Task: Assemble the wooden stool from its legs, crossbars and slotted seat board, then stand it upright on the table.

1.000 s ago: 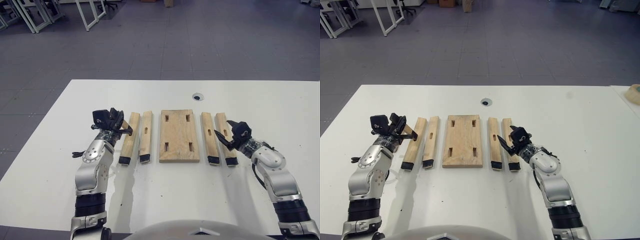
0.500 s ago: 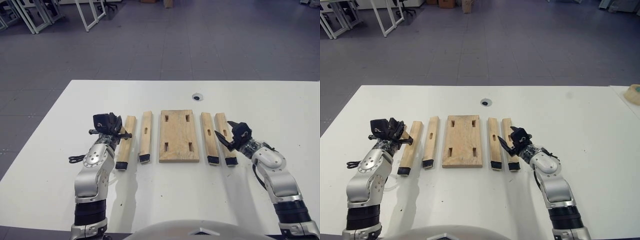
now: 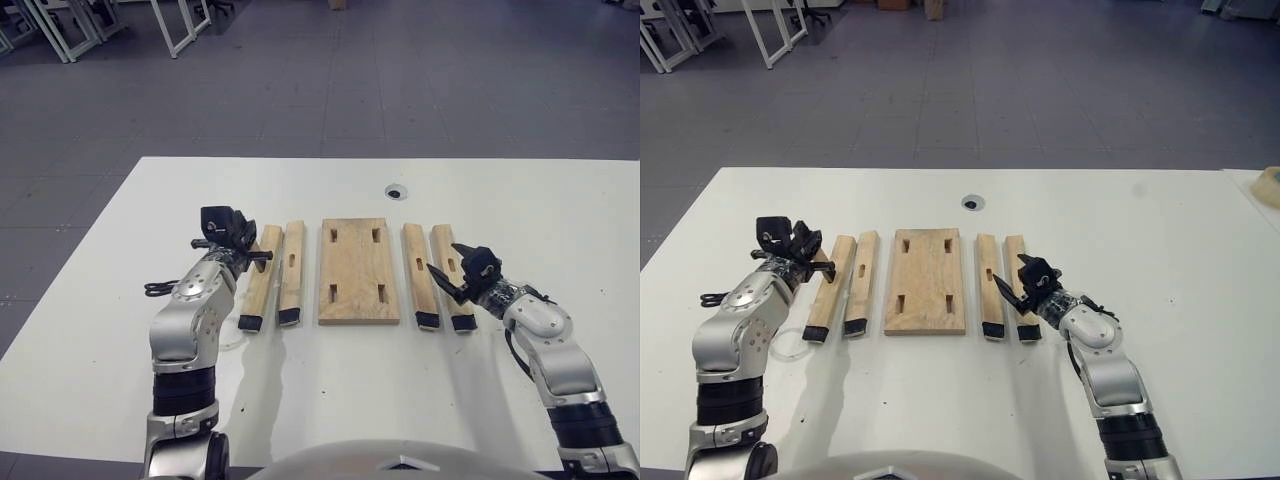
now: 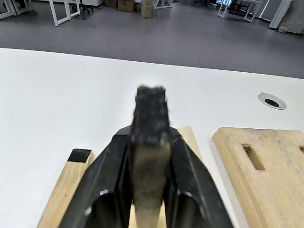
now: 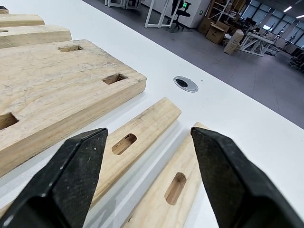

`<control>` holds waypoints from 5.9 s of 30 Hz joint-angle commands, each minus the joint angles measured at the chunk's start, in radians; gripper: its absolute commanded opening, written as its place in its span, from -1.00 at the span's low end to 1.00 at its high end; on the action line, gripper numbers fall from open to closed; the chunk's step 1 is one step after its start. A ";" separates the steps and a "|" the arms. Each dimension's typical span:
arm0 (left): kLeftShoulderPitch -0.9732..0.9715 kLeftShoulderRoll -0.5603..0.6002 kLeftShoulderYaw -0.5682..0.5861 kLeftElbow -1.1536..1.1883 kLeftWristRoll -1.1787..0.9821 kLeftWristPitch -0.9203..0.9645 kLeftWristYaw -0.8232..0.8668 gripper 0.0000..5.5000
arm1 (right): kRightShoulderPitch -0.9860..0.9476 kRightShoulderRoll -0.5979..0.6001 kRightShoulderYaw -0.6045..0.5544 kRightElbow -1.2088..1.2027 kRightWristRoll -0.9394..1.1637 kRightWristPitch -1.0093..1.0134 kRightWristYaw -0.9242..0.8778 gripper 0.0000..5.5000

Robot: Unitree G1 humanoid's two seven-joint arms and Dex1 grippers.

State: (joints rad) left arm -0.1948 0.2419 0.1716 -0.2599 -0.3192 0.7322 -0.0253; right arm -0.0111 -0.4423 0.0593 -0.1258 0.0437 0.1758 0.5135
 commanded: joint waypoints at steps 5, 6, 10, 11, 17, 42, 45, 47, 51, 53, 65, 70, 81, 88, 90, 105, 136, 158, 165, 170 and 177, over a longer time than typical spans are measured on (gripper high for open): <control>-0.161 0.048 0.089 -0.226 -0.014 0.095 0.038 -0.33 | 0.011 -0.002 0.001 -0.014 -0.002 0.001 0.000 0.17; -0.201 0.050 0.113 -0.232 -0.030 0.114 0.041 -0.33 | 0.012 0.000 0.001 -0.016 -0.003 0.002 -0.002 0.17; -0.385 0.077 0.134 -0.081 -0.046 0.110 0.015 -0.33 | 0.013 0.005 0.004 -0.015 -0.008 0.000 -0.011 0.17; -0.415 0.081 0.123 -0.028 -0.039 0.090 0.003 -0.33 | 0.012 0.007 0.006 -0.013 -0.010 -0.002 -0.013 0.17; -0.329 0.081 0.045 0.202 0.023 0.061 -0.039 -0.33 | 0.005 0.011 0.015 -0.004 -0.016 -0.010 -0.015 0.17; -0.429 0.176 0.210 -0.235 -0.012 0.065 0.024 -0.20 | 0.015 0.028 0.016 0.028 -0.060 -0.018 -0.077 0.17; -0.118 0.135 0.139 -0.244 0.066 -0.239 -0.092 0.02 | 0.025 0.032 0.015 0.036 -0.066 -0.016 -0.095 0.17; 0.066 0.070 0.097 -0.194 0.096 -0.411 -0.134 0.14 | 0.032 0.031 0.018 0.036 -0.071 -0.016 -0.101 0.17; 0.284 0.012 0.027 -0.190 0.095 -0.523 -0.191 0.26 | 0.028 0.026 0.005 0.037 -0.070 -0.009 -0.105 0.17; 0.370 -0.005 0.002 -0.146 0.139 -0.592 -0.190 0.26 | 0.026 0.022 0.006 0.045 -0.075 -0.010 -0.104 0.17; 0.627 -0.050 -0.119 0.141 0.265 -0.798 -0.199 0.26 | -0.008 0.014 0.005 0.094 -0.091 -0.025 -0.086 0.17; 0.622 -0.058 -0.133 0.171 0.237 -0.672 -0.206 0.26 | -0.015 0.010 0.003 0.096 -0.093 -0.026 -0.081 0.17; 0.535 -0.054 -0.116 0.089 0.160 -0.198 -0.148 -0.26 | -0.041 0.074 -0.073 0.000 0.017 0.007 -0.108 0.17; 0.236 -0.162 0.051 -0.060 -0.047 -0.232 -0.100 -0.26 | -0.182 0.139 -0.157 -0.113 0.267 0.265 -0.111 0.17; 0.132 -0.207 0.093 -0.120 -0.245 -0.163 -0.126 -0.26 | -0.218 0.157 -0.174 -0.105 0.378 0.374 -0.084 0.30; 0.041 0.070 0.003 -0.194 -1.576 0.224 -0.031 -0.26 | -0.468 0.123 -0.369 0.104 1.370 1.148 0.106 1.00; 0.074 0.208 -0.122 -0.193 -1.448 0.143 -0.133 -0.26 | -0.578 0.073 -0.236 0.103 1.476 1.109 0.046 -0.23; 0.017 0.476 -0.324 -0.106 -0.441 -0.163 -0.411 0.10 | -0.498 -0.086 -0.210 0.099 1.159 0.971 0.217 -0.24; 0.032 0.507 -0.686 -0.048 0.126 -0.315 -0.418 0.10 | -0.504 -0.080 -0.225 0.077 1.116 0.937 0.214 -0.24; 0.034 0.515 -0.790 -0.014 0.363 -0.303 -0.457 0.10 | -0.491 -0.072 -0.227 0.051 1.105 0.933 0.214 -0.24; 0.051 0.441 -0.678 -0.013 0.426 -0.288 -0.418 0.10 | -0.470 -0.081 -0.222 0.040 1.081 0.936 0.241 -0.24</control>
State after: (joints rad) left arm -0.1625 0.7006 -0.5152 -0.2965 0.0925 0.4231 -0.4357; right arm -0.4851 -0.5112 -0.1620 -0.0710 1.1404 1.1159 0.7466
